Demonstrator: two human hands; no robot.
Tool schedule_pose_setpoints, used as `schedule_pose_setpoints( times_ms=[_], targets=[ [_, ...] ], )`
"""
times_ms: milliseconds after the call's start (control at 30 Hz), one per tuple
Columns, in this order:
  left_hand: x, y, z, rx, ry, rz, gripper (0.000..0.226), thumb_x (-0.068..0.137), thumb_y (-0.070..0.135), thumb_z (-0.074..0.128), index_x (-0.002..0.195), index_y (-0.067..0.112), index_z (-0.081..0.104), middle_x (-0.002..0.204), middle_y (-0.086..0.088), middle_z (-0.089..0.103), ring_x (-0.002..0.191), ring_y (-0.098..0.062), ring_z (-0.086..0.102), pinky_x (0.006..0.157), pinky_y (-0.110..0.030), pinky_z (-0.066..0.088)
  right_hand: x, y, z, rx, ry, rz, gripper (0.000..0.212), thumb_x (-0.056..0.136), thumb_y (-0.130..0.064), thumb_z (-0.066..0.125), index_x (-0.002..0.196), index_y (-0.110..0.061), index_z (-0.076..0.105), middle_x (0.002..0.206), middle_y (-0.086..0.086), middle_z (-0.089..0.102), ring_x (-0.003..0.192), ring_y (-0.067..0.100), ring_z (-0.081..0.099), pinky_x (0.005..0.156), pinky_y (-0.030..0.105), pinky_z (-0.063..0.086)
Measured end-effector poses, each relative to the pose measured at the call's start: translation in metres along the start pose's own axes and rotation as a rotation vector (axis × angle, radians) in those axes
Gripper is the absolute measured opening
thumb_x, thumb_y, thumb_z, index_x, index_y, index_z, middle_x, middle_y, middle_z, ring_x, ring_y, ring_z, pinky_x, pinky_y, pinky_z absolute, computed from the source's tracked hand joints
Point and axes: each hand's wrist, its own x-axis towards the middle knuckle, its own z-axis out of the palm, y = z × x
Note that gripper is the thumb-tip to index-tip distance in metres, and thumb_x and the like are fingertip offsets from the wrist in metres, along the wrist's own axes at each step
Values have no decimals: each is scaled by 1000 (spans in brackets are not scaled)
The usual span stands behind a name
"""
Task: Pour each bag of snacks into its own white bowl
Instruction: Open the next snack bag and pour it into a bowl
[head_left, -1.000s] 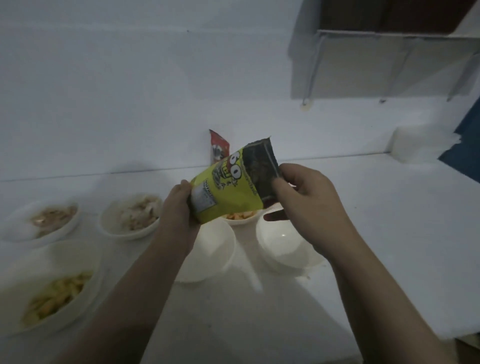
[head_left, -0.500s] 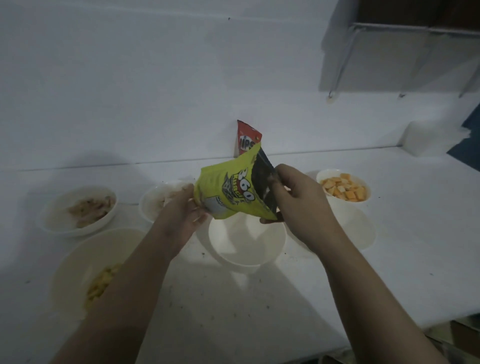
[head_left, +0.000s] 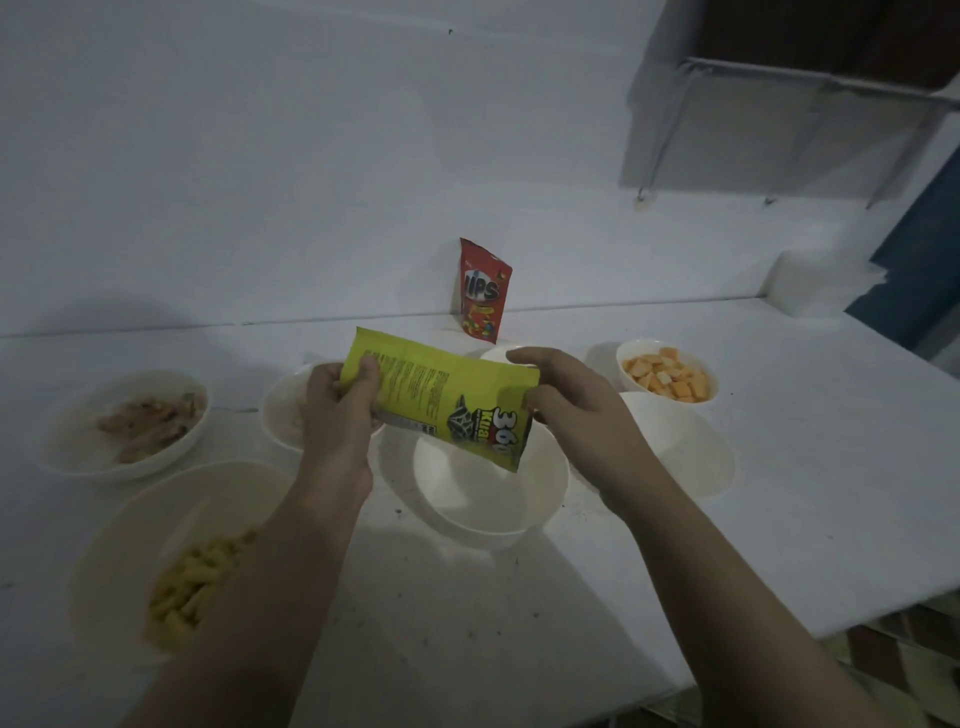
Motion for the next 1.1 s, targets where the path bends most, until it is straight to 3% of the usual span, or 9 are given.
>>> schedule_pose_setpoints(
  times_ms=[100, 267, 500, 600, 800, 1100],
  targets=[
    [-3, 1, 2, 16, 44, 80, 16, 96, 28, 59, 84, 24, 49, 88, 1, 58, 83, -18, 58, 80, -45, 53, 0, 10, 4, -98, 51, -54, 19, 98, -28, 57, 113, -30, 69, 106, -12, 72, 97, 4, 67, 80, 21, 55],
    [-6, 1, 1, 96, 54, 152, 17, 89, 36, 61, 78, 31, 49, 83, 3, 57, 81, -19, 56, 79, -57, 53, 3, 28, 6, -249, 115, -23, 11, 95, -26, 63, 96, -24, 74, 90, -16, 71, 86, 4, 65, 69, 14, 47],
    [-9, 6, 0, 142, 82, 215, 20, 93, 34, 60, 79, 29, 46, 80, 6, 54, 77, -17, 54, 75, -54, 54, 8, 29, 11, -365, 133, -53, 11, 94, -26, 64, 89, -20, 72, 84, -14, 67, 80, 7, 61, 64, 10, 41],
    [-10, 7, -2, 151, 79, 241, 20, 93, 32, 60, 79, 28, 46, 79, 6, 52, 76, -15, 52, 72, -46, 53, 7, 30, 12, -364, 137, -52, 11, 94, -25, 65, 89, -20, 73, 85, -12, 68, 76, 1, 59, 57, 6, 41],
    [-10, 7, -6, 184, 64, 275, 22, 94, 29, 60, 79, 27, 45, 81, 4, 50, 72, -10, 48, 67, -36, 45, 7, 30, 12, -361, 120, -51, 7, 91, -24, 70, 89, -22, 76, 83, -17, 63, 75, -4, 55, 65, 7, 37],
    [-11, 12, -9, 215, 42, 321, 20, 96, 27, 58, 82, 23, 45, 76, 7, 47, 65, -3, 45, 57, -20, 40, 7, 30, 18, -375, 160, -82, 7, 89, -24, 72, 90, -21, 78, 94, -7, 65, 75, 1, 55, 67, 13, 40]
  ],
)
